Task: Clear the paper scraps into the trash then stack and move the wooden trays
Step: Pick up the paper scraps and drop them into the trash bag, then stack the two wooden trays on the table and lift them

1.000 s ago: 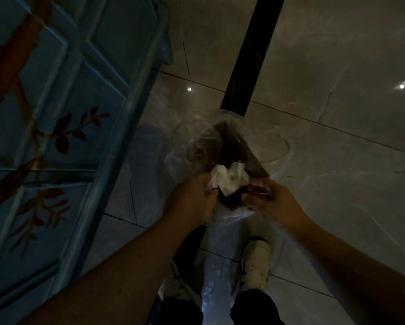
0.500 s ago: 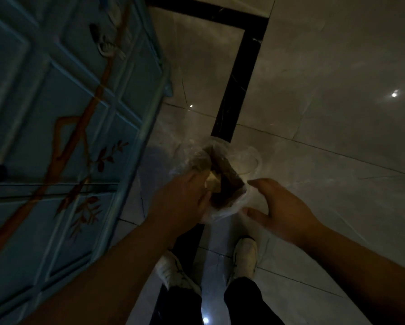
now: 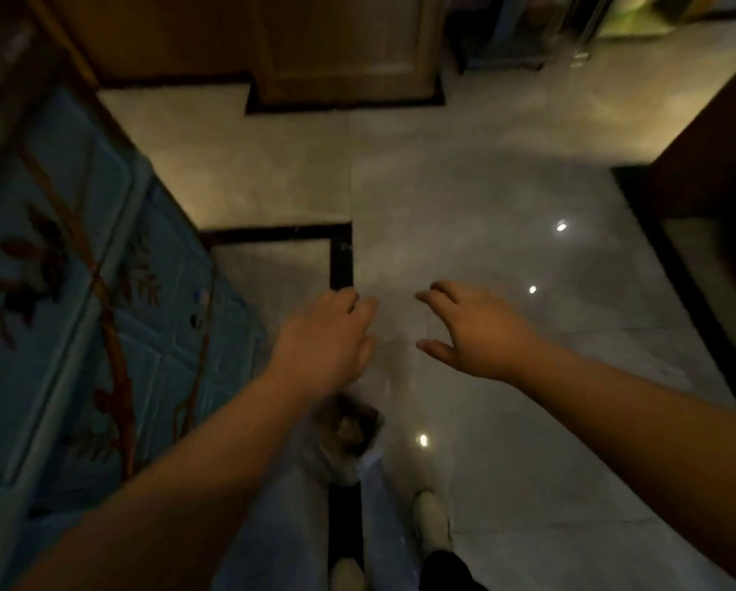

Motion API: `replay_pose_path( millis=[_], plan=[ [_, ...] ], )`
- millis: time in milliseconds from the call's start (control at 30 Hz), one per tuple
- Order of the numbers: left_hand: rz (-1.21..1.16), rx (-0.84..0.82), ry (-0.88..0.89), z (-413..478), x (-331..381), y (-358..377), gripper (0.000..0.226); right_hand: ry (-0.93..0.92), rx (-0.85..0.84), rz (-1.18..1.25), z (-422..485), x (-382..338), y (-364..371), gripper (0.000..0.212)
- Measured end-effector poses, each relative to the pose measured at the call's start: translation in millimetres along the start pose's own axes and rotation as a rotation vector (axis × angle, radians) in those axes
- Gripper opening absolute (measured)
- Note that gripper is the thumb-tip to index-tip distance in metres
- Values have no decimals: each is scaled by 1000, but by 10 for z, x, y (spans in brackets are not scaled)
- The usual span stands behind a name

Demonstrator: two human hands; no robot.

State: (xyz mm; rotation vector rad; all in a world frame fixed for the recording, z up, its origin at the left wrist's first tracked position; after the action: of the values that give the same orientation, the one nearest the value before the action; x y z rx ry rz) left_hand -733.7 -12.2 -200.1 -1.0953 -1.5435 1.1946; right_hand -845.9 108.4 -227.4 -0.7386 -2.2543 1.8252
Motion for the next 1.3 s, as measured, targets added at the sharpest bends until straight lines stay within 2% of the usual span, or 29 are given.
replay_pose_path(
  millis=[233, 433, 700, 967, 1100, 1300],
  plan=[
    [207, 164, 284, -153, 762, -1500, 45, 249, 235, -128, -1184, 123, -1554, 67],
    [212, 332, 538, -167, 2008, -2210, 46, 502, 352, -214, -2508, 466, -2193, 65],
    [223, 460, 852, -402, 4320, -2431, 48, 833, 427, -216, -4643, 1263, -2211, 69],
    [202, 457, 1138, -901, 7048, -2027, 49, 1138, 386, -198, -7236, 2234, -1636, 64],
    [161, 434, 1250, -1182, 8057, -1843, 49, 1262, 381, -174, -8292, 2544, -1420, 66],
    [108, 410, 1331, -1263, 9027, -1648, 56, 1422, 415, -130, -9313, 2929, -1185, 69]
  ],
)
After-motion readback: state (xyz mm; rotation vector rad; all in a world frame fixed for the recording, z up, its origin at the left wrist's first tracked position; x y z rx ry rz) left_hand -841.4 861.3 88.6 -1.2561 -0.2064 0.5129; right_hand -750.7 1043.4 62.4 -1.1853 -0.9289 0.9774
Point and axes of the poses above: each hand's wrist, its own z-axis towards the middle knuckle, its own y-axis out of the palm, x = y × z, the point moved 6 cm from there along z, towards the middle knuckle, and after that the axes turned 6 degrees about -x, right-handed, at the moved point
